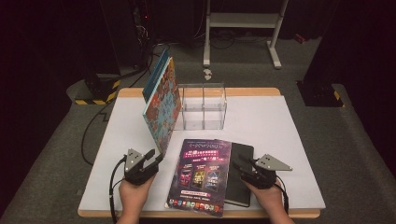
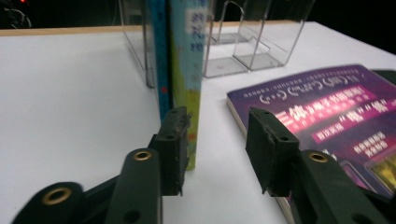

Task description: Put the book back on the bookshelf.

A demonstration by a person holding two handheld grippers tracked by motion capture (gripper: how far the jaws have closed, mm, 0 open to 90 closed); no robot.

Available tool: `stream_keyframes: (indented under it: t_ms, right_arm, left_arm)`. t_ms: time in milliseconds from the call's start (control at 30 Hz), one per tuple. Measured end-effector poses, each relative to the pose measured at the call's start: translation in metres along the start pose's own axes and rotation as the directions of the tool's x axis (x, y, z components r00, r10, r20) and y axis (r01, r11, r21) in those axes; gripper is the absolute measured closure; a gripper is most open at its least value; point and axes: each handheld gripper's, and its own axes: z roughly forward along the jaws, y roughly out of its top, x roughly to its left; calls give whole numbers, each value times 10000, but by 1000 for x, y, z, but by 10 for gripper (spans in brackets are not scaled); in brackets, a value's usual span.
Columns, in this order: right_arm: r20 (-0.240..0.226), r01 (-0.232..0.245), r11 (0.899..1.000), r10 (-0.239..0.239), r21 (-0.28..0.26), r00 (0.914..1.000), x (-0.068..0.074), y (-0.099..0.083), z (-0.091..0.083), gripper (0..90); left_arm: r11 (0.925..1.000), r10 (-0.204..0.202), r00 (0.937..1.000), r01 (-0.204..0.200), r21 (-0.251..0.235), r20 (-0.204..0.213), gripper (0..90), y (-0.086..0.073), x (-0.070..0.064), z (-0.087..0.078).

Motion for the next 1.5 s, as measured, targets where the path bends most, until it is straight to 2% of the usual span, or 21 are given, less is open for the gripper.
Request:
stream_keyframes:
  t_ms: [167,267,433,567,700,900,1033,1100,1133,1233,1300,1367,1500]
  right_arm:
    - [33,36,10000,-37,57,10000,1,0,1,568]
    - [36,33,10000,-33,55,10000,1,0,0,568]
    - [40,20,10000,-20,48,10000,1,0,0,568]
    - [19,38,10000,-38,40,10000,0,0,0,568]
    - [28,59,10000,-59,65,10000,1,0,0,565]
    - [-43,116,9998,-116,131,9999,1,0,1,543]
    - [19,250,9992,-250,302,9997,3,0,3,517]
    - [2,209,9992,-209,333,9998,2,2,4,497]
    - [40,193,9991,-194,365,9998,2,3,5,481]
    - [122,296,9973,-305,676,9995,1,8,6,441]
    - [234,447,9938,-473,1016,9986,2,8,3,402]
    - [304,296,9929,-333,1150,9990,1,7,-1,368]
    - [473,0,9924,-58,1231,9989,3,-3,-2,306]
  left_arm:
    - [9992,-271,9991,261,304,322,487,-5,-5,-3]
    - [9978,-256,9974,215,620,674,451,-11,-13,-2]
    - [9899,-511,9933,367,1371,1035,397,-21,-23,3]
    - [9834,-599,9917,391,1773,1136,350,-28,-30,6]
    - [9720,-687,9911,408,2315,1140,312,-36,-34,10]
    - [9567,-853,9912,530,2862,1014,258,-42,-34,14]
    - [9412,-1116,9886,724,3299,1015,214,-47,-37,19]
    - [9387,-1198,9873,786,3356,1039,201,-47,-36,19]
    - [9348,-1349,9855,921,3431,1031,200,-46,-36,20]
    - [9264,-1536,9819,1042,3620,1104,193,-46,-36,21]
    - [9241,-1656,9802,1158,3641,1085,191,-47,-36,21]
    - [9178,-1837,9769,1306,3749,1095,192,-47,-37,22]
    - [9134,-1855,9769,1315,3853,1061,171,-46,-38,23]
